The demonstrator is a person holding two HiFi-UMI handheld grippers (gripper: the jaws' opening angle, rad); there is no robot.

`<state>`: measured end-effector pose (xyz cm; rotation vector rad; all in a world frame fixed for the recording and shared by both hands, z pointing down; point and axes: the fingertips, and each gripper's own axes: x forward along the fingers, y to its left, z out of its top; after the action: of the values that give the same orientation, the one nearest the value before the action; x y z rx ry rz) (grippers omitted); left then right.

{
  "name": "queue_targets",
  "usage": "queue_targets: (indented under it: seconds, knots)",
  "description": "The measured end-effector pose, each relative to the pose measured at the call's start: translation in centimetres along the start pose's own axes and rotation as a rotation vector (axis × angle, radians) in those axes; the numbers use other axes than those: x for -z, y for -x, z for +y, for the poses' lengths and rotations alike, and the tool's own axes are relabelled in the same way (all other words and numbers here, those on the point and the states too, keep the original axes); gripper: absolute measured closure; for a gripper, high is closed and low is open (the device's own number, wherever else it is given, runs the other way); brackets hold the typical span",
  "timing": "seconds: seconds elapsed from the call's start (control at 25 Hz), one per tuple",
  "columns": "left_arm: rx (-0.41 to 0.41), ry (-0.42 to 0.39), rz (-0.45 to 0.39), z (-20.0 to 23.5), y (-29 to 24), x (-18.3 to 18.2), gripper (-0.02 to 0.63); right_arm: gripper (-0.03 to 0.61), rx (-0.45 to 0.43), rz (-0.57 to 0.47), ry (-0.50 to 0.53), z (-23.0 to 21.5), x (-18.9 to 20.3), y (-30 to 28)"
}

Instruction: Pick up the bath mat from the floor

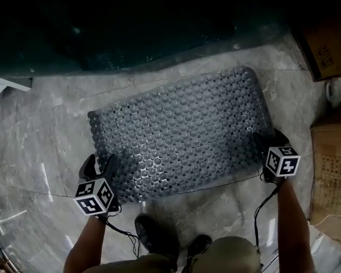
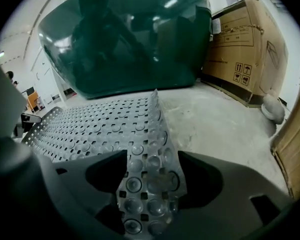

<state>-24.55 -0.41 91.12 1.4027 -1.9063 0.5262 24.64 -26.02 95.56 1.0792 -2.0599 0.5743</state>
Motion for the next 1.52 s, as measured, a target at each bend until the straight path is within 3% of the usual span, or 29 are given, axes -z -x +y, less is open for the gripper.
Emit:
queue_targets:
  seconds: [0.44,0.6,0.68,0.76,0.8,1.12,1.52]
  knots:
    - [-0.008,0.043,0.07,1.3,-0.5,2.3,0.316,0.256,-0.025,0.024,0.007,0.4,0.4,-0.1]
    - [-0.011,0.032,0.085,1.3,-0.6,2.5,0.371,0.268,-0.022,0.038,0.012,0.4,0.8,-0.1]
    - [-0.021,0.027,0.088,1.7,-0.5,2.4,0.412,0.293,-0.004,0.033,0.031,0.2,0.5,0.0]
    - [-0.028,0.022,0.093,2.0,-0.5,2.4,0.448,0.401,0.03,0.024,0.043,-0.2,0.2,0.2]
    - [-0.03,0.019,0.095,2.1,-0.5,2.4,0.46,0.422,0.039,0.024,0.043,-0.4,0.2,0.3]
    - [-0.05,0.0,0.104,2.6,-0.5,2.5,0.498,0.503,0.065,0.032,0.061,-0.7,-0.1,0.6]
    - [-0.081,-0.002,0.106,3.3,-0.3,2.5,0.56,0.543,0.093,0.013,0.09,-0.1,-0.9,1.4]
